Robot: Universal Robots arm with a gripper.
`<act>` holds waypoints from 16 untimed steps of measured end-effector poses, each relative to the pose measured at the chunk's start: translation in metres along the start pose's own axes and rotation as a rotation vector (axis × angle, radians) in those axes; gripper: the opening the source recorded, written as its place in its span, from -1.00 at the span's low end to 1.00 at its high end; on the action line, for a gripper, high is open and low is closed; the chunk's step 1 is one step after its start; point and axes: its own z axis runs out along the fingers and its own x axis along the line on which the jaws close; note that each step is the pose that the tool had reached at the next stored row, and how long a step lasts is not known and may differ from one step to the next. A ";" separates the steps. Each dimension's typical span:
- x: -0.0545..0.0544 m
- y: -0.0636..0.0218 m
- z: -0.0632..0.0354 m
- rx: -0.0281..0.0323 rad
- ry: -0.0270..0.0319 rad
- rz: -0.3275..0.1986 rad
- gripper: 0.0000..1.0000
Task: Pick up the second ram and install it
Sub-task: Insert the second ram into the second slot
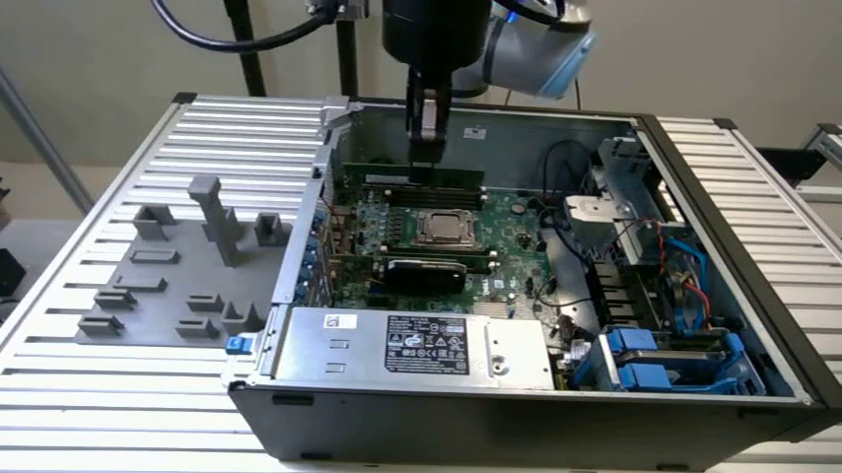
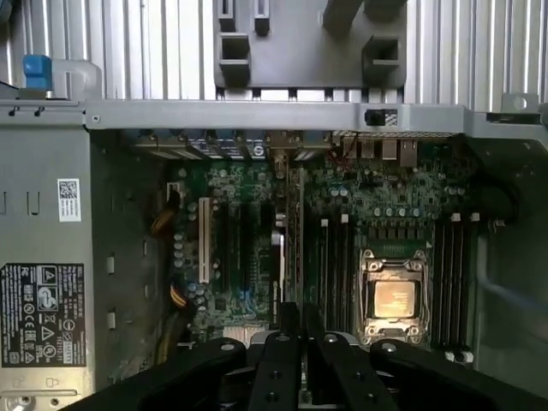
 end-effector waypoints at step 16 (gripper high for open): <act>-0.043 -0.0277 0.0302 0.0000 -0.0028 0.000 -1.00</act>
